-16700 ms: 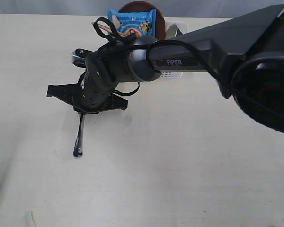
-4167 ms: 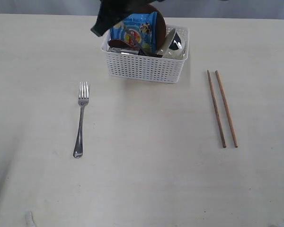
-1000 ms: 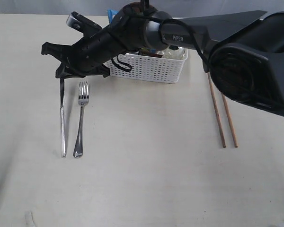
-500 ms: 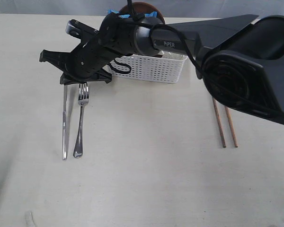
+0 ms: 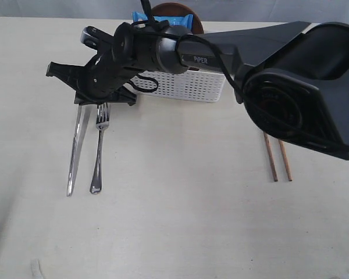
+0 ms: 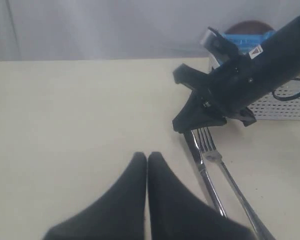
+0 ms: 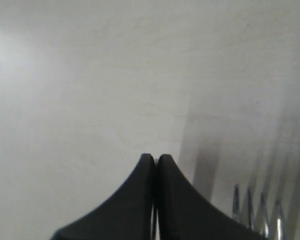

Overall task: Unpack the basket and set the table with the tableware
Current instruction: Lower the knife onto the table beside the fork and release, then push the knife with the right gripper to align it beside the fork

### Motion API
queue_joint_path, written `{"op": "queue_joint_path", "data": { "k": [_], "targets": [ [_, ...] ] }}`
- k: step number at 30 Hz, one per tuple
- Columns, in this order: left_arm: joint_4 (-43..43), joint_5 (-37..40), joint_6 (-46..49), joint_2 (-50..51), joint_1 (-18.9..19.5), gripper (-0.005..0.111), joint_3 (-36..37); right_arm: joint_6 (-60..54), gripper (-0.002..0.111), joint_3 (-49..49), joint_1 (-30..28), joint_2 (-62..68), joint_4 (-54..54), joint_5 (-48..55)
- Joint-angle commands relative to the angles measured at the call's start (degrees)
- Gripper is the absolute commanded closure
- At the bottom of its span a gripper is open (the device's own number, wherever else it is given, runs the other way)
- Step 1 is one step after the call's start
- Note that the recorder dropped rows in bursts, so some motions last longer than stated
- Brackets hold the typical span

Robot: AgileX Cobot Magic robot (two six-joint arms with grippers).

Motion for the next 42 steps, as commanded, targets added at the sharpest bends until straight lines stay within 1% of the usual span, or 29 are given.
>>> {"op": "queue_joint_path", "data": {
  "k": [1,9,10,13,14,17,22,24,25,28,29,32,36,38,42],
  "targets": [
    [0.3,-0.1,0.0,-0.2,-0.4,0.107,0.2,1.4,0.108,-0.2,-0.1,0.2,-2.8,-0.3],
    [0.3,-0.1,0.0,-0.2,-0.4,0.107,0.2,1.6,0.108,-0.2,-0.1,0.2,-2.8,-0.4],
    [0.3,-0.1,0.0,-0.2,-0.4,0.107,0.2,1.8,0.102,-0.2,-0.1,0.2,-2.8,-0.4],
    [0.3,-0.1,0.0,-0.2,-0.4,0.107,0.2,1.8,0.077,-0.2,-0.1,0.2,-2.8,-0.4],
    [0.3,-0.1,0.0,-0.2,-0.4,0.107,0.2,1.8,0.074,-0.2,-0.1,0.2,-2.8,-0.4],
    [0.3,-0.1,0.0,-0.2,-0.4,0.107,0.2,1.6,0.073,-0.2,-0.1,0.1,-2.8,0.3],
    [0.3,-0.1,0.0,-0.2,-0.4,0.107,0.2,-2.6,0.073,-0.2,0.1,-2.8,-3.3,1.9],
    [0.3,-0.1,0.0,-0.2,-0.4,0.107,0.2,-5.9,0.075,-0.2,0.5,-4.3,-3.3,3.2],
    [0.3,-0.1,0.0,-0.2,-0.4,0.107,0.2,-7.4,0.079,-0.2,0.7,-5.1,-3.6,4.1],
    [0.3,-0.1,0.0,-0.2,-0.4,0.107,0.2,-13.2,0.104,-0.2,1.7,-6.9,-4.6,7.5],
    [0.3,-0.1,0.0,-0.2,-0.4,0.107,0.2,-14.6,0.108,-0.2,2.2,-7.4,-4.6,8.8],
    [0.3,-0.1,0.0,-0.2,-0.4,0.107,0.2,-15.5,0.109,-0.2,4.6,-7.5,-6.9,11.5],
    [0.3,-0.1,0.0,-0.2,-0.4,0.107,0.2,-15.5,0.109,-0.2,8.1,-6.4,-12.2,12.5],
    [0.3,-0.1,0.0,-0.2,-0.4,0.107,0.2,-14.8,0.109,-0.2,9.3,-5.9,-13.6,11.3],
    [0.3,-0.1,0.0,-0.2,-0.4,0.107,0.2,-13.4,0.109,-0.2,9.1,-4.8,-14.0,7.2]
  ]
}}
